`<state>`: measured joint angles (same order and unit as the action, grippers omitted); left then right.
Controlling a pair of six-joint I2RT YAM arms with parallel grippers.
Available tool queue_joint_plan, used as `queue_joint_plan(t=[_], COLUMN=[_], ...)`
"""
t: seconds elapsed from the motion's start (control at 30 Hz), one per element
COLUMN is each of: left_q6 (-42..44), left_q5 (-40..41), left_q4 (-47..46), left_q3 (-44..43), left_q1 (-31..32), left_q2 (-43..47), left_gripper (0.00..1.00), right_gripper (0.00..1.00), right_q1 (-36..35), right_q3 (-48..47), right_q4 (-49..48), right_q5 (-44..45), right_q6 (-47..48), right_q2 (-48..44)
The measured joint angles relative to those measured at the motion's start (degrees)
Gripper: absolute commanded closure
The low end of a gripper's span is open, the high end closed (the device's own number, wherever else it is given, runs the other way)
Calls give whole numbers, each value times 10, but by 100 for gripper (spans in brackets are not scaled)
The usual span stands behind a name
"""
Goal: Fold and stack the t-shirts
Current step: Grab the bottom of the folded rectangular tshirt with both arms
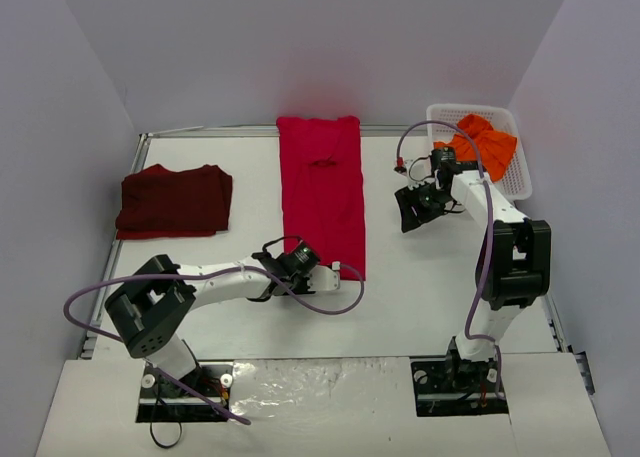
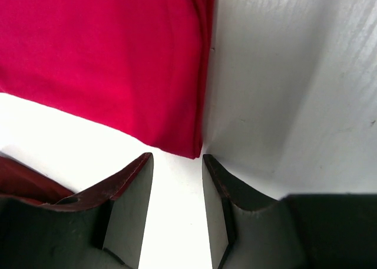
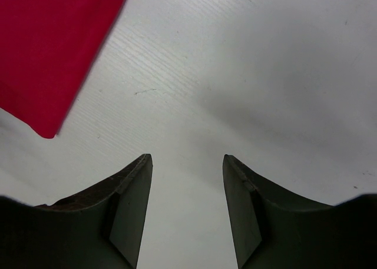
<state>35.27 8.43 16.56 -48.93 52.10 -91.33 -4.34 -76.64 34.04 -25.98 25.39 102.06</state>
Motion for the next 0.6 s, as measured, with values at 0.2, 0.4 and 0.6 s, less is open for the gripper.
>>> queue_joint_plan(t=[0.2, 0.4, 0.6], left_q6=[-4, -9, -19], left_q5=[-4, -16, -39], left_q4=[-3, 0, 14], left_q3=[0, -4, -16], left_q1=[-4, -4, -4], left_q2=[0, 0, 0], left_gripper=[62, 62, 62], right_gripper=[52, 52, 52], right_q1=[-2, -3, -3], right_q3=[0, 0, -3], right_q4=[0, 0, 0], right_q5=[0, 0, 0], right_q6=[1, 2, 2], right_q2=[0, 1, 10])
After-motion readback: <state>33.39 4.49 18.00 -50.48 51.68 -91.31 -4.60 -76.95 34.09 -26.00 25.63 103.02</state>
